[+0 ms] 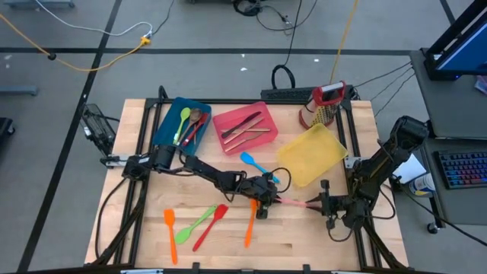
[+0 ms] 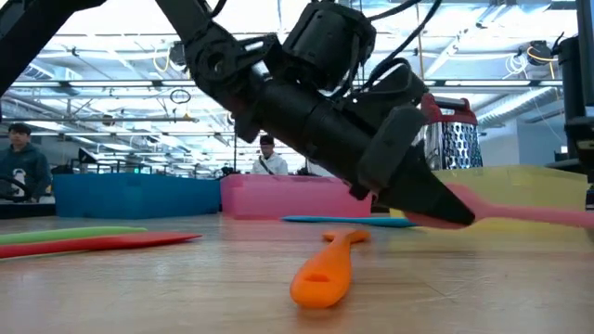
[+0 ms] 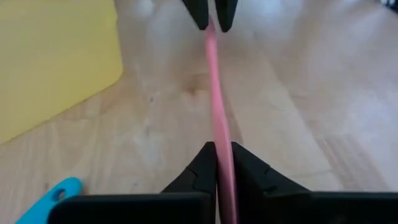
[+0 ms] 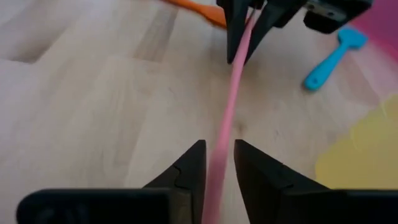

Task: Pick & Place Kitchen Items
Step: Put the pink spatula into the yellow bin

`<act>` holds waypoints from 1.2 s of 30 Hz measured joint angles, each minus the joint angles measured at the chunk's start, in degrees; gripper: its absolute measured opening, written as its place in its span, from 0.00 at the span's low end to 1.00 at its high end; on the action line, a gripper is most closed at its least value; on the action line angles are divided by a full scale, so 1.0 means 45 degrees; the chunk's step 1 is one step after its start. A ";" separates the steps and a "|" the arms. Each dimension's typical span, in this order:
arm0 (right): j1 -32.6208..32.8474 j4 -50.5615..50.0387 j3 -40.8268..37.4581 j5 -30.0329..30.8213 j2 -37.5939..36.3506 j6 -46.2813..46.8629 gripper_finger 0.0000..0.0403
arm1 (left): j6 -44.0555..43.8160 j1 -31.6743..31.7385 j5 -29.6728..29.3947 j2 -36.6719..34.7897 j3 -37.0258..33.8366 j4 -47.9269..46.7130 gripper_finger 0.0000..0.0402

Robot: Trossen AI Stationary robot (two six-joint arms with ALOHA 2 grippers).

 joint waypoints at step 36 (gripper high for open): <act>-0.1820 0.4355 0.0034 0.0910 -0.7392 -1.0003 0.33 | 0.0008 -0.0485 -0.7557 -0.3200 0.0034 -0.3513 0.05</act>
